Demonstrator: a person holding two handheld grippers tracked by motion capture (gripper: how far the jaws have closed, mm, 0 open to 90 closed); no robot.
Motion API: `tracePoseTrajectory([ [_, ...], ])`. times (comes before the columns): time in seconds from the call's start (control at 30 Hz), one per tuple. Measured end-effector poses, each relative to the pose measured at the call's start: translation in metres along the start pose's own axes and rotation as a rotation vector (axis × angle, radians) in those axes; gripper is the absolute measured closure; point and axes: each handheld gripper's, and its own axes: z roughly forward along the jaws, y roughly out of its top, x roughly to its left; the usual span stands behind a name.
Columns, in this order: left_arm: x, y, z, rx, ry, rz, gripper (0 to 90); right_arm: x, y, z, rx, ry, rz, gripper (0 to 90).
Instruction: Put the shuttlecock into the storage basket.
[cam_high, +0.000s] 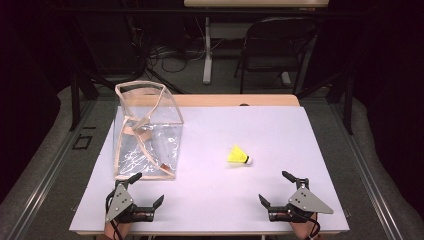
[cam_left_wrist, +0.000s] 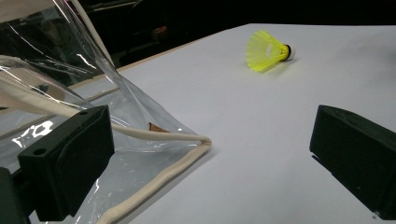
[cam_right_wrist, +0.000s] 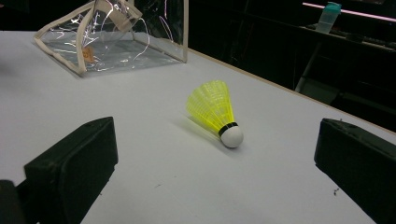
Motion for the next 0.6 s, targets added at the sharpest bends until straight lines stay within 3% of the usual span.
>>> tracePoseTrajectory([
  [0.6,0.0045,0.0061,0.0078,0.016,-0.03,-0.024,0.1,0.0007,0.0016,0.0047,0.012,0.015,0.001,0.0],
])
